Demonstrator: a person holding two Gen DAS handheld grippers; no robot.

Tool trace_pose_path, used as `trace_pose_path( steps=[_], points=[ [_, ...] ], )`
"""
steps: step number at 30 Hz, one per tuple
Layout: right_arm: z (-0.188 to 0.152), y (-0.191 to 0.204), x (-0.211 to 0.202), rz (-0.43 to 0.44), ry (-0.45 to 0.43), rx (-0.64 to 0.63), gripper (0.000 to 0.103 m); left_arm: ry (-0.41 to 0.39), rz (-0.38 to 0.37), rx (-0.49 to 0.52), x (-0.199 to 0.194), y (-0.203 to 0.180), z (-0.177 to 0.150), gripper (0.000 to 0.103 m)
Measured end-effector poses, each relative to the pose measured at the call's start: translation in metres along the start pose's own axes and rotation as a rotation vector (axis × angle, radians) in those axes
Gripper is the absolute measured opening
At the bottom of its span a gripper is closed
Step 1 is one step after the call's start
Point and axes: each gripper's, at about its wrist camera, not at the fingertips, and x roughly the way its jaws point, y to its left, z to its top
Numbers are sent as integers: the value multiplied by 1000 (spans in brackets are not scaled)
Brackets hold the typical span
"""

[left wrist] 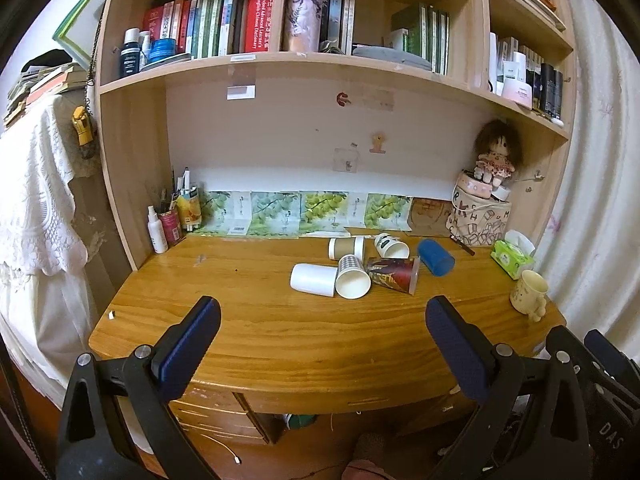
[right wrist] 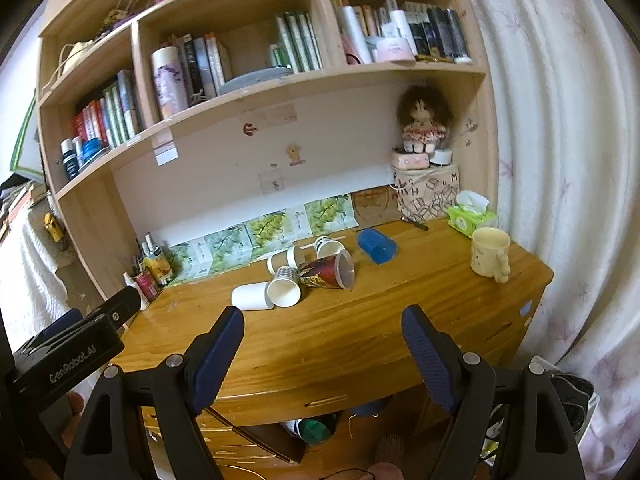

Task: Flip cup upright
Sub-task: 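Move the left gripper down toward the brown printed cup lying on its side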

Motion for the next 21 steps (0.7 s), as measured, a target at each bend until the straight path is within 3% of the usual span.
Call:
trace_pose_path(
  steps=[11, 21],
  points=[
    [26, -29, 60, 49, 58, 34, 82, -1, 0, 8, 49, -27, 23, 102],
    [59, -63, 141, 96, 147, 128, 82, -14, 30, 62, 105, -54, 48, 102]
  ],
)
